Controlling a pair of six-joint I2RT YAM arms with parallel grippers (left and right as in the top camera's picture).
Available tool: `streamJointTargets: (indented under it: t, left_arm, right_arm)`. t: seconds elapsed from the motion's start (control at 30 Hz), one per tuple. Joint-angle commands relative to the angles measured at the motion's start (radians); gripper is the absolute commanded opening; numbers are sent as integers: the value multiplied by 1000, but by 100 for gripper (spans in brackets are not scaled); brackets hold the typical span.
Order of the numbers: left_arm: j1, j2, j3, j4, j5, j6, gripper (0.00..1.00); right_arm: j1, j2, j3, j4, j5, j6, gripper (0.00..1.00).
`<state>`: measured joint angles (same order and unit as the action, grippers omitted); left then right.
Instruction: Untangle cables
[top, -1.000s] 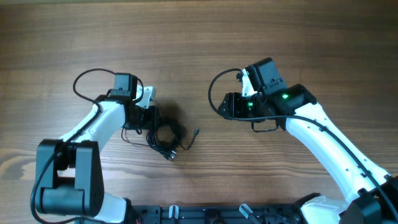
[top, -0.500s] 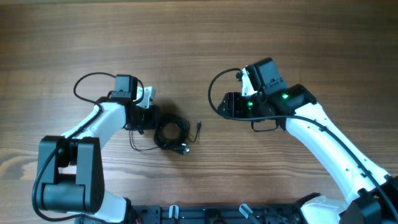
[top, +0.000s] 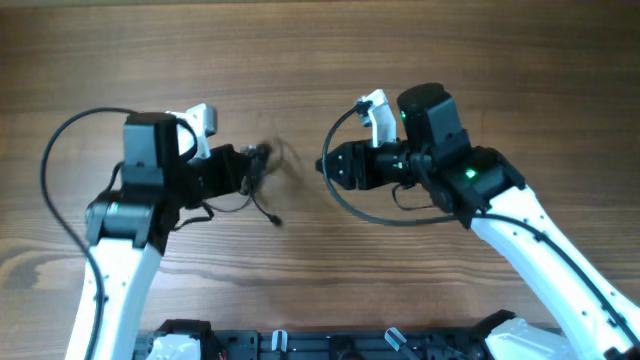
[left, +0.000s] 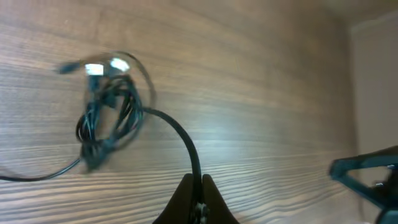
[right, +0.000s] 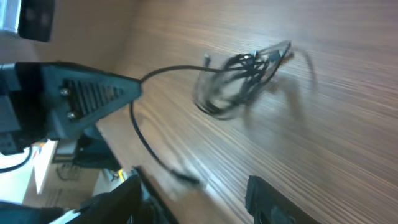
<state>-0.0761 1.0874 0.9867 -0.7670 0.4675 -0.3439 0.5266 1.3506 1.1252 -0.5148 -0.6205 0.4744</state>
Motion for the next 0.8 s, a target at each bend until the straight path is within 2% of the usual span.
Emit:
streamJointTargets:
  t: [0.0, 0.13, 0.27, 0.57, 0.77]
  left_arm:
    - [0, -81, 5, 32, 37, -72, 4]
    - [0, -125, 9, 92, 51, -155, 4]
    - [0, -153, 42, 159, 150, -209, 4]
    - [-1, -155, 49, 150, 180, -215, 4]
    - [0, -155, 49, 142, 180, -215, 4]
  right_arm:
    - [45, -5, 19, 20, 28, 97, 53]
    - [84, 18, 19, 37, 76, 136, 53]
    - [93, 89, 19, 45, 97, 197, 53]
    - [159, 198, 19, 172, 162, 262, 47]
    - [175, 323, 19, 246, 304, 259, 24]
